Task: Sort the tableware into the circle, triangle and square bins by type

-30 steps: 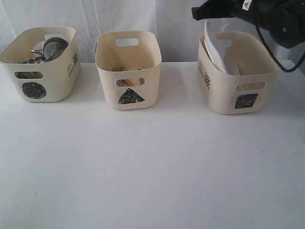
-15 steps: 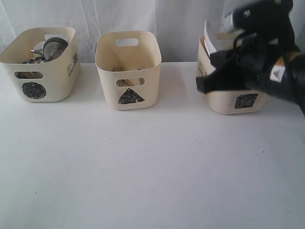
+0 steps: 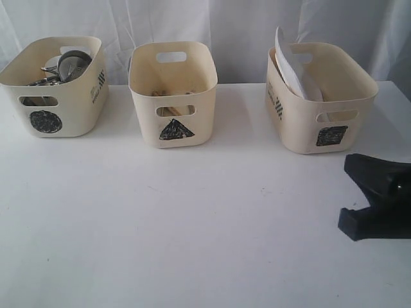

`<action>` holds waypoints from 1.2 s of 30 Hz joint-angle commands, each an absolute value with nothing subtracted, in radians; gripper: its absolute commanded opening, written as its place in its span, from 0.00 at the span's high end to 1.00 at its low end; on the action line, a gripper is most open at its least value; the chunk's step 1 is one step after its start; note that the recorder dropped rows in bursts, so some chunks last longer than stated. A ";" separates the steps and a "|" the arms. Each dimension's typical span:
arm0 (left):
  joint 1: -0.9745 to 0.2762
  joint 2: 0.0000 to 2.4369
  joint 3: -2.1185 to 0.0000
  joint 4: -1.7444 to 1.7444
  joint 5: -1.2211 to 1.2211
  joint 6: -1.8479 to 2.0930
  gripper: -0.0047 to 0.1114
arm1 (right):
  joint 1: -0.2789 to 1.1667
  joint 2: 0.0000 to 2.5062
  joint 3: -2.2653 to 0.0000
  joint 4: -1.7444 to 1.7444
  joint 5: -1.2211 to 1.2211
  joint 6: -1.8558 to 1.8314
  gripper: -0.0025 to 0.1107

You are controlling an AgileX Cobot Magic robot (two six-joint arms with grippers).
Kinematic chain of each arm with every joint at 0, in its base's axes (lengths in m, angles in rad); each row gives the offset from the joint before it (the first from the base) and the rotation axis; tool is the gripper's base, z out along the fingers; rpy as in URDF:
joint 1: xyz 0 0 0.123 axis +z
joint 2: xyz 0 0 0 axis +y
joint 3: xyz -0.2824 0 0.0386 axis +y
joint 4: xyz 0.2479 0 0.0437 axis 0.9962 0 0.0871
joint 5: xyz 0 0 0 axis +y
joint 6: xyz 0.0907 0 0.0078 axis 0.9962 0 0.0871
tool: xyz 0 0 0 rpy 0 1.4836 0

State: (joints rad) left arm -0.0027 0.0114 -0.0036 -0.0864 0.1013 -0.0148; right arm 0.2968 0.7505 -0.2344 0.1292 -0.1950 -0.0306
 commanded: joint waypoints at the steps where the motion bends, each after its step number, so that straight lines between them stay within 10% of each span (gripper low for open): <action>1: -0.002 0.008 0.000 -0.092 0.098 -0.023 0.56 | 0.289 0.662 -0.223 0.248 -0.126 -0.042 0.98; 25: -0.002 0.010 0.000 -0.092 0.098 -0.023 0.56 | 0.096 0.131 -0.166 0.257 -0.073 -0.237 0.98; 36: -0.002 0.010 0.000 -0.092 0.098 -0.023 0.56 | 0.091 0.000 0.000 0.256 0.375 -0.220 0.98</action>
